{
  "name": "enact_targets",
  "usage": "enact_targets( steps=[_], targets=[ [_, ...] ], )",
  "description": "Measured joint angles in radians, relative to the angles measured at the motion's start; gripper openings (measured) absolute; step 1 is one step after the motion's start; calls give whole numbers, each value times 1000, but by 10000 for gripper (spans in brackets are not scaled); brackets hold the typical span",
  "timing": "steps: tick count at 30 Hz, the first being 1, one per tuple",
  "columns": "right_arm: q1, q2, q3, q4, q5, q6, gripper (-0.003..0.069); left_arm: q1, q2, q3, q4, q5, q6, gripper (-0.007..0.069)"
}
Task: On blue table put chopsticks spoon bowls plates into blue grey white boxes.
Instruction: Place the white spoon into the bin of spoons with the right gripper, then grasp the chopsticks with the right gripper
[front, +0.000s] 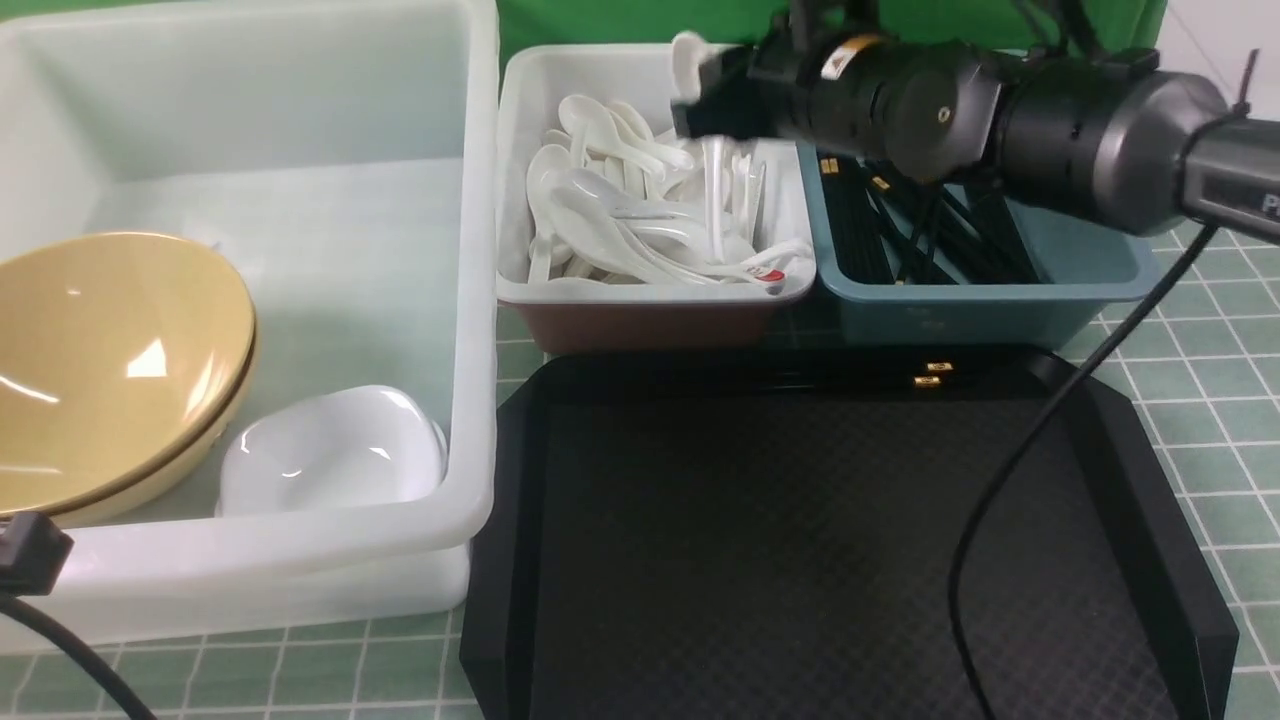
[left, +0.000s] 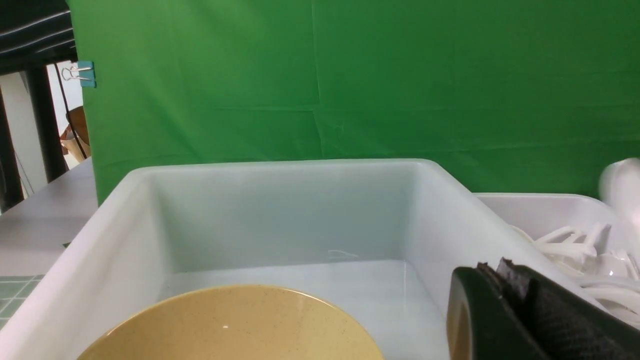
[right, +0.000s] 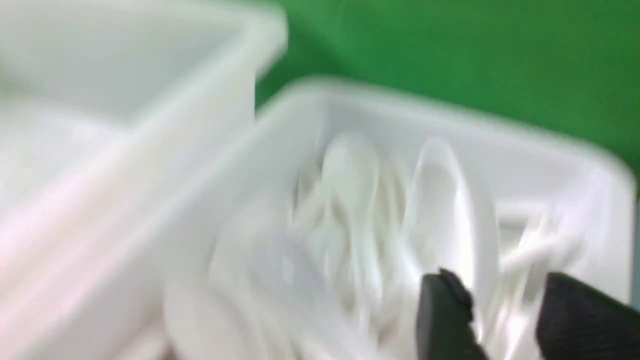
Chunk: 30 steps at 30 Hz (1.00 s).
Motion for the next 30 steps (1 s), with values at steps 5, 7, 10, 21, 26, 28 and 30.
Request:
enact_targets(
  steps=[5, 7, 10, 21, 26, 28, 30],
  targets=[
    [-55, -72, -7, -51, 357, -17, 379, 0, 0, 0, 1, -2, 0, 4],
    [-111, -155, 25, -97, 536, -24, 283, 0, 0, 0, 1, -3, 0, 4],
    [-179, -257, 186, -122, 574, -38, 139, 0, 0, 0, 1, -3, 0, 4],
    [-242, -330, 750, -128, -29, -27, 36, 0, 0, 0, 1, -3, -5, 4],
    [-242, -244, 759, -121, -217, -15, 36, 0, 0, 0, 1, -3, -5, 4],
    [-242, -212, 759, -120, -263, -14, 36, 0, 0, 0, 1, -3, -5, 4],
    [-242, -169, 759, -118, -309, -13, 36, 0, 0, 0, 1, -3, -5, 4]
  ],
)
